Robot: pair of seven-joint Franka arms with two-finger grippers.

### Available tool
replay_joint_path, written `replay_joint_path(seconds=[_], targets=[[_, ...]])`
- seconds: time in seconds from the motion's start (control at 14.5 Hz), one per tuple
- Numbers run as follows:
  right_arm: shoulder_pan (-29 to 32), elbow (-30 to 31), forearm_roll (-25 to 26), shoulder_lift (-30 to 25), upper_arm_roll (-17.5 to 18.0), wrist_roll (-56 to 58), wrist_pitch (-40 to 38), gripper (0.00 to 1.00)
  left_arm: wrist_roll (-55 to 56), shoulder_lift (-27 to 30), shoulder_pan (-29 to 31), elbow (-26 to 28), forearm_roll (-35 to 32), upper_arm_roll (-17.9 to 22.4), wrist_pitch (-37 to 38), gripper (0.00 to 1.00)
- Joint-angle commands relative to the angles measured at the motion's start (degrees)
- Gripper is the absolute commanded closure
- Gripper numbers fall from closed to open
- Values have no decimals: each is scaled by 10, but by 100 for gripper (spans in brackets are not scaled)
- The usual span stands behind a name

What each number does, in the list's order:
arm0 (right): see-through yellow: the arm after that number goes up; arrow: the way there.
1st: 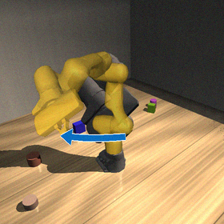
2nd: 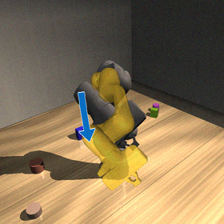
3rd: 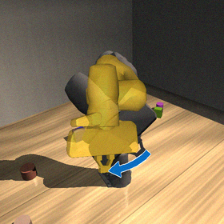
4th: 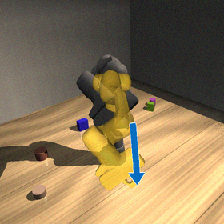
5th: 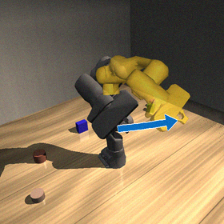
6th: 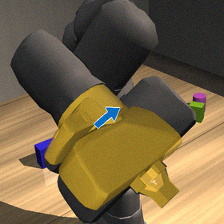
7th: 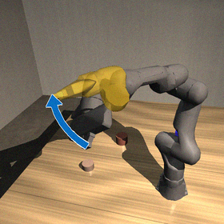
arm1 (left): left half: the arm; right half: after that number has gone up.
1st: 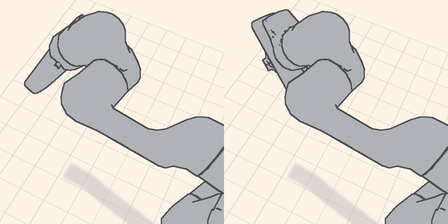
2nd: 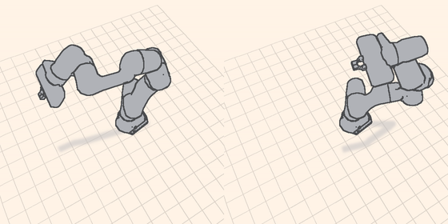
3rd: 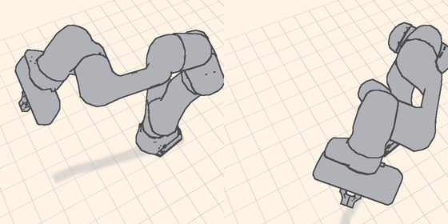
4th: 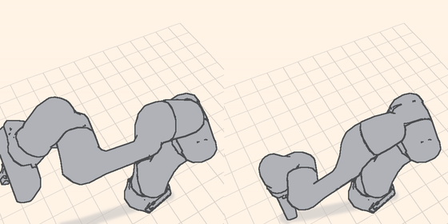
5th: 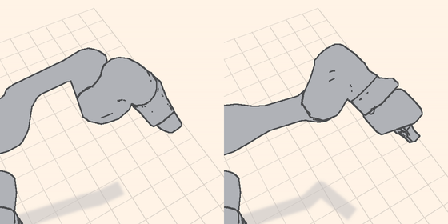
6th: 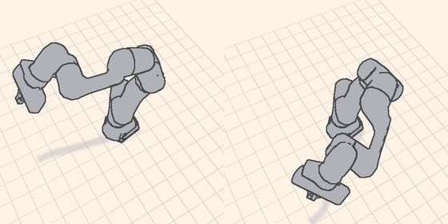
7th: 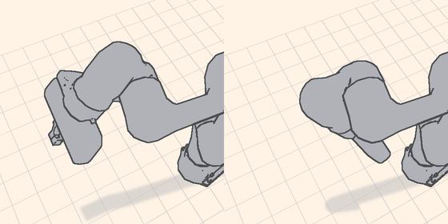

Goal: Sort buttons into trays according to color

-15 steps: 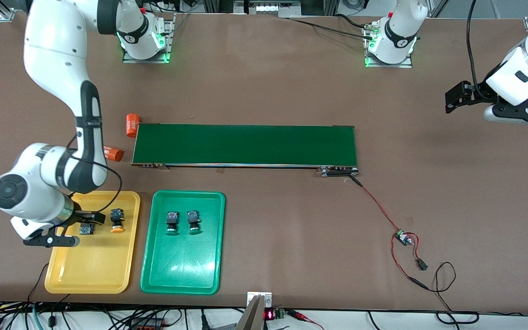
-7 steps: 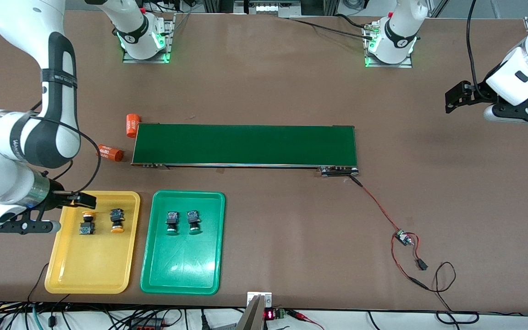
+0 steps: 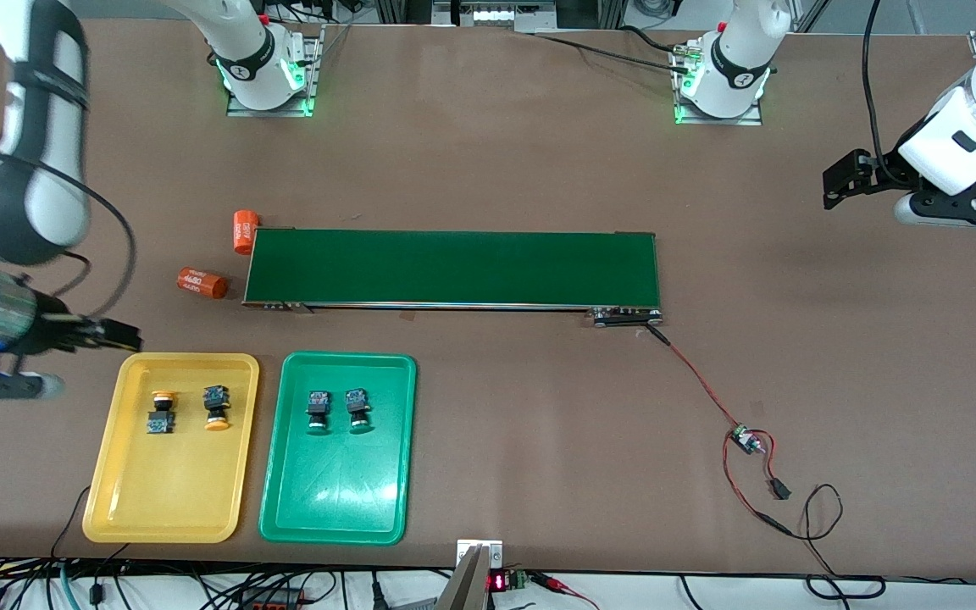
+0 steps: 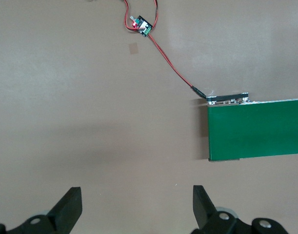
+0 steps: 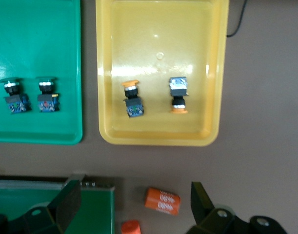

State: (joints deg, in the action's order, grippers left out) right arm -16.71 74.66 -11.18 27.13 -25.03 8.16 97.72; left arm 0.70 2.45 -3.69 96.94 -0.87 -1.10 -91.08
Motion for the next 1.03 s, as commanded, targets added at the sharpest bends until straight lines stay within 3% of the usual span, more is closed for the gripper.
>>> replay_joint_path(seconds=[0.0, 0.14, 0.28, 0.62, 0.96], targets=[[137, 17, 64, -73, 146, 3, -39, 0, -10, 3, -4, -7, 9, 4, 11, 0], [183, 19, 98, -101, 193, 3, -75, 0, -10, 3, -4, -7, 8, 3, 11, 0], [181, 20, 113, -110, 191, -2, -123, 0, -10, 3, -4, -8, 8, 2, 11, 0], [157, 44, 128, -144, 190, -70, -148, 0, -4, 3, -4, -8, 8, 0, 11, 0], [165, 155, 131, -225, 190, -64, -89, 0, -3, 3, -4, -14, 8, -1, 11, 0]])
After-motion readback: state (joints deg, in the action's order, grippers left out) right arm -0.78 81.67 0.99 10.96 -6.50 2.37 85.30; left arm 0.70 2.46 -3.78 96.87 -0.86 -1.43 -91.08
